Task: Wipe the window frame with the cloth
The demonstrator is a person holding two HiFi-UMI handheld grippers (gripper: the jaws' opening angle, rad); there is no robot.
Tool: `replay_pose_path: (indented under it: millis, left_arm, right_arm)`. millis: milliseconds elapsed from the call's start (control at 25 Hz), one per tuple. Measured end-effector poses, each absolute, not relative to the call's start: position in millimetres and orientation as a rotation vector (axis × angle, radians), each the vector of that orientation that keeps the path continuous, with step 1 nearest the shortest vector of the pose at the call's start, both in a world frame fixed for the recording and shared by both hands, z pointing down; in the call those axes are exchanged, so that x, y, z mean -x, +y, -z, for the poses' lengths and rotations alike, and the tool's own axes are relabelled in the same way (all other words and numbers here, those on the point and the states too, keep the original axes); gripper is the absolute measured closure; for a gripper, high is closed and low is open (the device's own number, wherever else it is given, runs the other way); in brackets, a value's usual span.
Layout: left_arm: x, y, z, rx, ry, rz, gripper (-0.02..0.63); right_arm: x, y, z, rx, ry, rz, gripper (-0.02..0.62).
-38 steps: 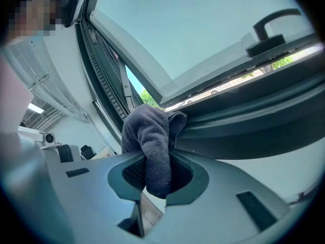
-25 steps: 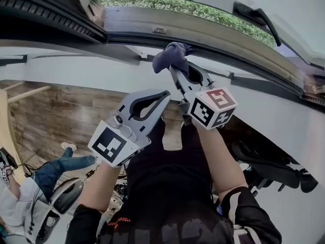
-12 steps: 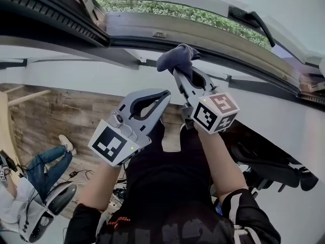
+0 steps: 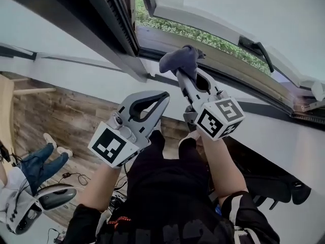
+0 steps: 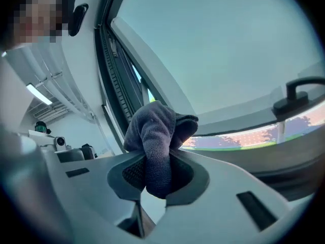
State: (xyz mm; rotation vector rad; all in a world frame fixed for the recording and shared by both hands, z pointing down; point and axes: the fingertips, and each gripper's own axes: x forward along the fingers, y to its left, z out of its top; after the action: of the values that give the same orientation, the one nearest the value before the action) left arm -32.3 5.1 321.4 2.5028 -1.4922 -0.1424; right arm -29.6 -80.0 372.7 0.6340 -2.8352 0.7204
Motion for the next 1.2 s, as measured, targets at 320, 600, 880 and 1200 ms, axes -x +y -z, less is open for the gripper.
replay_pose_path:
  millis: [320,600,880,1200]
  left_arm:
    - [69.4,9.8,-296.8,-2.462,-1.589,0.138,0.588]
    - [95.4,15.2,-279.1,-2.482,-1.678,0.169,0.588]
    - [109.2,9.4,-276.4,-2.46,-1.715,0.184,0.588]
    - [120.0,10.1,-282.9,-2.419,-1.73,0.178,0.588]
  right_arm:
    - [83.4,-79.7,-303.8,-0.512,-2.964,-0.557,0.539]
    - [114.8,-82.6,-249.7,-0.457,-3.058,-0.451,0.538]
    - [129.1,-99.0,-220.1,-0.449,-3.111,-0.397,0.539]
    - [142.3,-100.0,-225.2,-0.417,-3.106,-0.413,0.538]
